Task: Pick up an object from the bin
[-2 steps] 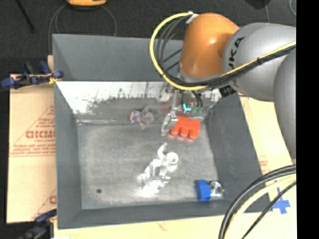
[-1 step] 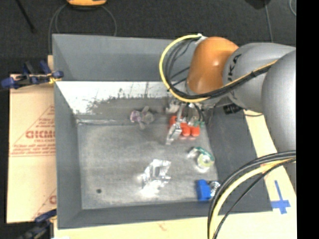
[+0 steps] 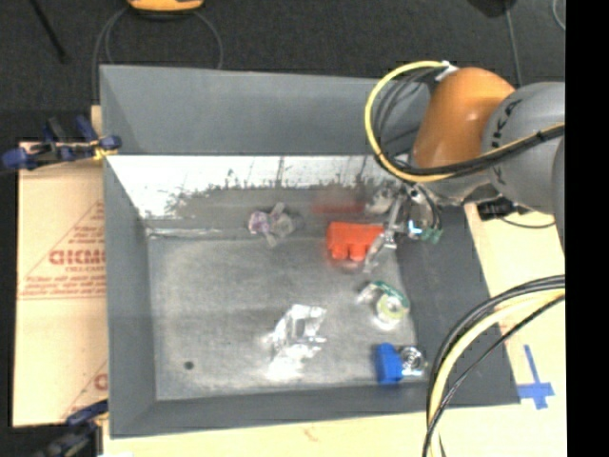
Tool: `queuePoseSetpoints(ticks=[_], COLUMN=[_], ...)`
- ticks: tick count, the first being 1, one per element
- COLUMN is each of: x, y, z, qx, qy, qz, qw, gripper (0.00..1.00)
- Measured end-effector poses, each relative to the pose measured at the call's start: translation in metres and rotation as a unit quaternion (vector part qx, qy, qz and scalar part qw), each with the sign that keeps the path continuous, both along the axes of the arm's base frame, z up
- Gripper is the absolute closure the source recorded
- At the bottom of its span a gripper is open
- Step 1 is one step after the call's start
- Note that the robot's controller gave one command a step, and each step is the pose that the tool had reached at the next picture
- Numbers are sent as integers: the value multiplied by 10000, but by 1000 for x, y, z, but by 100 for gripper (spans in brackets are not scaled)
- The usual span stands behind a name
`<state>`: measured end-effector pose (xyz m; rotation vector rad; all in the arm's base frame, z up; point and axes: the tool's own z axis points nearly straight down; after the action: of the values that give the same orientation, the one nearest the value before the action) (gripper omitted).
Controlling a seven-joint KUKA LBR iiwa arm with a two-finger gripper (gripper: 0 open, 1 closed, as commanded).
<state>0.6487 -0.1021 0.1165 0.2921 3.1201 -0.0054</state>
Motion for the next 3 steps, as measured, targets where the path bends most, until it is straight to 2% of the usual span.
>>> queuePoseSetpoints(ticks=[1,2,3], x=[-13,-11,-9], y=[11,15,14], z=[-16,-39,-37], qx=[32,44,28], qy=[21,-39,-6], qz=[-1308,-2397,-2371], qw=[9914,9708,9715], gripper=[0,0,0])
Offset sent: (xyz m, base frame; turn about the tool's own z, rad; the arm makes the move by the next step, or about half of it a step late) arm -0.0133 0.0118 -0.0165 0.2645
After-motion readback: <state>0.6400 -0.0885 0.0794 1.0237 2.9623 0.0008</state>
